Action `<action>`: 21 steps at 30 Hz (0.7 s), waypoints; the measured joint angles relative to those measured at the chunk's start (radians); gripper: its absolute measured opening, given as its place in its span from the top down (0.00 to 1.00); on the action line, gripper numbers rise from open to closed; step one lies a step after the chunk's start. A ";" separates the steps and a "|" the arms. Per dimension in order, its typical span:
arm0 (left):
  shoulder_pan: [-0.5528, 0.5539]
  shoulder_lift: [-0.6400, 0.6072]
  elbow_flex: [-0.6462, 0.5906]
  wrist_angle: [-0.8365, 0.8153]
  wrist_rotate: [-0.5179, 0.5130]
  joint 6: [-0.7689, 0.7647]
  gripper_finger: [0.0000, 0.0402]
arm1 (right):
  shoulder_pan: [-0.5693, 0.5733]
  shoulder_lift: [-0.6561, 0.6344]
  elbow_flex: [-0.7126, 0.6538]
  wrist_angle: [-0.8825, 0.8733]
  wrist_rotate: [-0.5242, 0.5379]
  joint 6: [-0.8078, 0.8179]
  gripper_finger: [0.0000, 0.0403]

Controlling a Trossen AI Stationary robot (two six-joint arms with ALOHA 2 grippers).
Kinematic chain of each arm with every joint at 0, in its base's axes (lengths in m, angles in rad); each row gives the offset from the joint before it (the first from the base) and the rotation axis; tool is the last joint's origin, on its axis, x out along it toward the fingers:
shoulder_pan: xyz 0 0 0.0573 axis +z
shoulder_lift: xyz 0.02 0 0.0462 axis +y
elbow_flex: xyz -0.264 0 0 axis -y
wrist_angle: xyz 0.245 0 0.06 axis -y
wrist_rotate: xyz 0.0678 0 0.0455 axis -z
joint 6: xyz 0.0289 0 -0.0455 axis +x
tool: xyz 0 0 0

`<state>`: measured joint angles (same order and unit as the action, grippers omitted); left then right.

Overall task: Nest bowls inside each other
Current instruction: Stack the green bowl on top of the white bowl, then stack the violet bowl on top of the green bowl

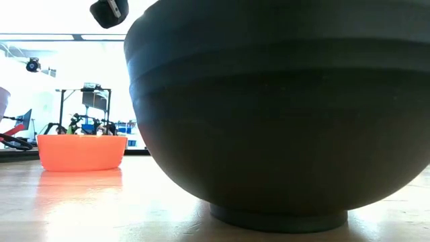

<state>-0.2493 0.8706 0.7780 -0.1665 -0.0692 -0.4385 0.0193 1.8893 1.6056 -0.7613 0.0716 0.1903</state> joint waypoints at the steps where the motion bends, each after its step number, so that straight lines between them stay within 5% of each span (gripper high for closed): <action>1: 0.000 0.000 0.000 0.000 0.000 0.000 0.99 | 0.000 0.000 0.005 -0.001 0.002 0.005 0.98; 12: -0.047 -0.003 0.000 -0.034 0.062 -0.008 0.99 | 0.026 -0.154 0.031 -0.070 0.008 0.026 0.98; 21: -0.230 -0.003 0.000 -0.226 0.066 -0.201 0.99 | 0.102 -0.440 -0.195 -0.111 0.040 0.110 0.98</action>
<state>-0.4794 0.8673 0.7784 -0.3927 -0.0036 -0.6392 0.1216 1.4495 1.4104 -0.8719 0.1117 0.3007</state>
